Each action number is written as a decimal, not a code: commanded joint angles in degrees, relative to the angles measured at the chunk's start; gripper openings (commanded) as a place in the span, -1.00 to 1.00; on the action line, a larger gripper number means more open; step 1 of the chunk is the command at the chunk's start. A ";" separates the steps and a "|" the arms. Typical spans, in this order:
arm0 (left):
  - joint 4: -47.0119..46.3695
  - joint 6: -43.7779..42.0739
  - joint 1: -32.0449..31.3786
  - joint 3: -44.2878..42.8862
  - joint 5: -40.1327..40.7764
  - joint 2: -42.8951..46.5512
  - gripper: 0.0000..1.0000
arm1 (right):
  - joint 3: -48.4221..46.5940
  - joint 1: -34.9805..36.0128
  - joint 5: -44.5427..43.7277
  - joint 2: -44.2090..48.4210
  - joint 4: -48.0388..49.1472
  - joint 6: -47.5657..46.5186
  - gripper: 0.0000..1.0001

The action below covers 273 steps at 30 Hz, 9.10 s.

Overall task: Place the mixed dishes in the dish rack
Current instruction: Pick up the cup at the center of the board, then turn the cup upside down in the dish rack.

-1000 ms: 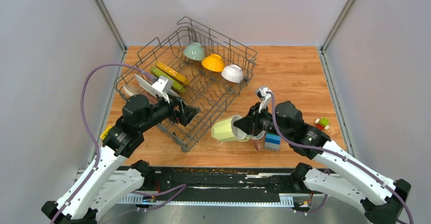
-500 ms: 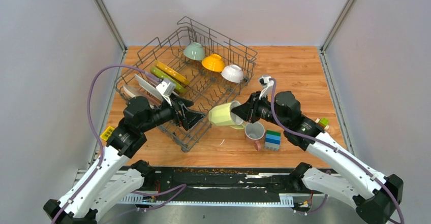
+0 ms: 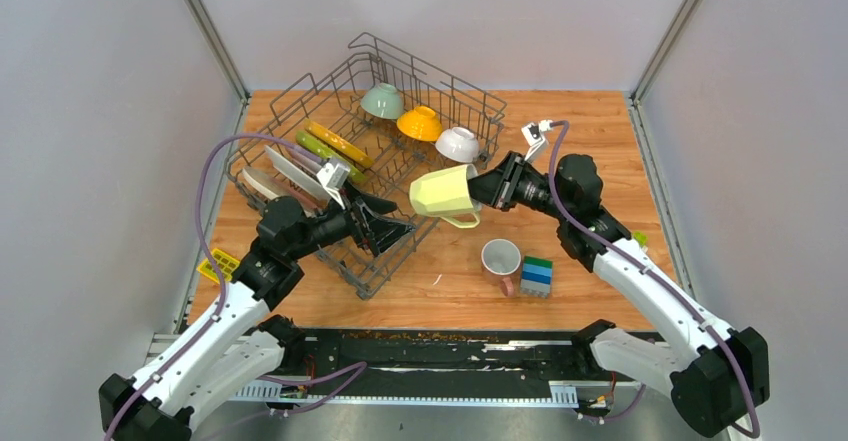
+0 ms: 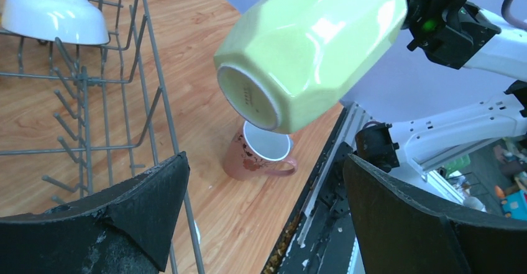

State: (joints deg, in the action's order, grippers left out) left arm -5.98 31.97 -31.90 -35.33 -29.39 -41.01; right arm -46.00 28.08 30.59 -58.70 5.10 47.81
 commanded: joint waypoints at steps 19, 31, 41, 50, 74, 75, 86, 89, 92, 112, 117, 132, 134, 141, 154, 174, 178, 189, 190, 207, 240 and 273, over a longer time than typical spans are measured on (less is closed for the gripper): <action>-43.31 27.42 -0.27 6.68 -7.17 -12.39 1.00 | 2.96 -0.52 14.57 -5.46 29.86 10.66 -1.00; -46.49 29.67 -0.22 6.31 -7.96 -13.79 0.93 | 5.22 -0.39 16.75 -8.44 41.10 9.36 -1.00; -44.58 27.98 -1.04 6.36 -7.95 -15.01 0.98 | 5.06 -0.30 14.70 -9.83 42.32 10.60 -1.00; -38.18 23.24 -2.45 5.01 -5.44 -13.19 0.88 | 4.34 0.23 14.80 -11.41 42.09 11.50 -1.00; -40.67 24.82 -2.52 5.48 -2.80 -11.65 0.87 | 6.89 1.11 14.12 -13.90 47.48 13.79 -1.00; -40.86 24.95 -2.50 5.46 -2.75 -11.64 0.92 | 6.89 1.15 14.09 -13.98 47.60 13.73 -1.00; -42.44 26.76 -2.49 5.76 -2.94 -12.19 0.35 | 7.24 1.13 14.15 -14.79 48.95 14.52 -1.00; -41.64 26.28 -2.49 5.59 -2.99 -12.47 -0.03 | 7.12 1.11 13.77 -14.76 48.02 14.40 -0.92; -40.48 26.02 -2.53 5.61 -2.27 -12.32 -0.52 | 6.81 1.11 12.98 -14.38 45.21 13.54 -0.80; -28.57 24.65 0.30 4.42 10.91 -5.57 -1.00 | 2.09 1.02 8.99 -18.54 29.04 14.39 -0.20; -25.27 23.37 2.03 2.64 11.00 -3.99 -1.00 | 1.96 1.02 8.68 -18.44 28.42 14.04 -0.12; -1.56 8.02 2.55 -7.72 18.48 -0.67 -1.00 | 1.66 1.02 5.67 -14.49 21.17 9.97 0.10; 1.52 5.06 2.55 -9.05 20.39 -0.67 -1.00 | 1.70 1.02 5.36 -13.87 20.35 9.43 0.10; 19.18 -5.35 2.54 -17.49 24.64 -4.22 -1.00 | 1.88 1.05 3.57 -10.41 16.45 7.40 0.11; 37.65 -21.63 2.54 -25.76 28.51 -9.88 -1.00 | 2.24 1.05 -0.55 -3.04 9.12 3.54 0.12; 48.13 -31.83 2.50 -31.64 26.03 -16.58 -1.00 | 5.04 1.04 -1.74 0.17 9.52 3.45 0.13; 50.70 -34.08 2.56 -33.54 25.61 -19.83 -1.00 | 5.21 1.03 -3.07 1.89 8.17 2.28 0.13; 54.04 -36.38 2.54 -36.48 26.04 -25.74 -1.00 | 6.45 1.03 -5.49 5.71 7.16 0.77 0.16; 54.03 -36.46 2.54 -36.48 26.18 -25.89 -1.00 | 6.46 1.02 -5.72 5.96 7.08 0.55 0.16; 53.78 -38.93 1.13 -37.15 26.31 -32.63 -1.00 | 7.13 0.93 -10.36 9.23 5.19 -1.88 0.26; 55.13 -37.91 -1.95 -37.42 30.99 -40.24 -0.58 | 7.24 0.95 -10.34 8.82 5.00 -1.46 0.27; 54.46 -35.59 -2.55 -37.18 32.46 -41.12 0.69 | 7.06 0.93 -10.50 8.73 4.74 -1.70 0.28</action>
State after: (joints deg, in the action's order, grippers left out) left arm 47.90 -4.36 -34.48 -70.59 1.21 -83.07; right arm -38.50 29.17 20.86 -50.52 9.26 46.78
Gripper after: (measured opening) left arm 0.835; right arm 0.637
